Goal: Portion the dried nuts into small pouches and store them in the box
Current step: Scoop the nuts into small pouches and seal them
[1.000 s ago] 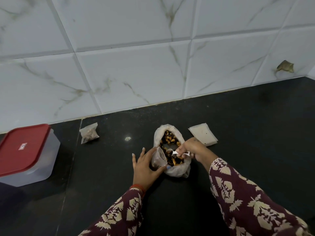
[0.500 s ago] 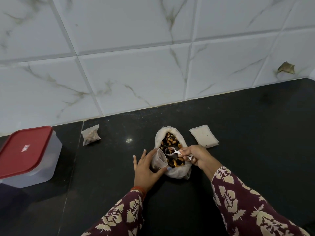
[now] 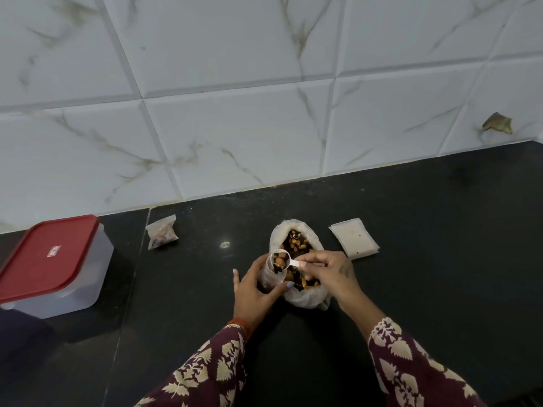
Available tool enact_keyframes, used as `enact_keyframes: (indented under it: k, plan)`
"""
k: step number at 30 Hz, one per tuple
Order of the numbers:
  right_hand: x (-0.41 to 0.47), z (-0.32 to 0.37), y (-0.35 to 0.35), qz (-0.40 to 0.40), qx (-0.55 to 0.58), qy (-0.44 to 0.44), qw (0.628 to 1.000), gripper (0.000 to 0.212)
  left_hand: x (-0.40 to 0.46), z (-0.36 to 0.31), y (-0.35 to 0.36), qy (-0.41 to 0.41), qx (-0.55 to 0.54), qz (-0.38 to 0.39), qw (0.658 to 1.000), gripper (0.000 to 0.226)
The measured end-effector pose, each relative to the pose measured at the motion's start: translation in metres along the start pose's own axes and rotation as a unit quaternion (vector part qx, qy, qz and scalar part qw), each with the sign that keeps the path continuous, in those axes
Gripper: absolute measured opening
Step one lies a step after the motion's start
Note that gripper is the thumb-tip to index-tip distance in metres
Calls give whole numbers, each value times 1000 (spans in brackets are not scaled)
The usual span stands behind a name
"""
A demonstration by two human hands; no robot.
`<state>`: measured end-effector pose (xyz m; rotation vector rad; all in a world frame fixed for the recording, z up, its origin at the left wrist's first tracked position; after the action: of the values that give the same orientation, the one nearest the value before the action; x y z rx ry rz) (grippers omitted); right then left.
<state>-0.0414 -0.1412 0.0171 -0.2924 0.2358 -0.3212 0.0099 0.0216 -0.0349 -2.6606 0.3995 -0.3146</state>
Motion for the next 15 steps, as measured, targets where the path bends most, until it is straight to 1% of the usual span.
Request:
enact_keyframes:
  k: [2,3,5,7,9,15]
  plan:
    - [-2,3,6,-35,-99,-104,989,16,-1,2,-1,-2,-6,-6,1000,54]
    - [-4,5,8,-62,-147,-171,972,17,-1,2,-2,-4,-9,-8,1000,54]
    - [-14,10,13,-108,-235,-308,915,17,-2,3,-2,-10,-15,-11,1000,54]
    - [-25,12,20,-121,-293,-406,857,21,-3,3,-3,-10,-21,-13,1000,54]
    - [-32,13,27,-122,-318,-460,820,22,-4,2,-3,-7,-19,-14,1000,52]
    - [-39,13,31,-163,-322,-512,780,16,-3,4,-3,-9,-28,-20,999,51]
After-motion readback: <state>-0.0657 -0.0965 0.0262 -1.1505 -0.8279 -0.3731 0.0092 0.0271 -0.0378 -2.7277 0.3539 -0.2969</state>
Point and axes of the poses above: each hand's wrist, its own x-axis towards the middle knuckle, its own y-axis out of the palm, z = x × y, the point moved 7 cm from there along x, towards the middle knuckle
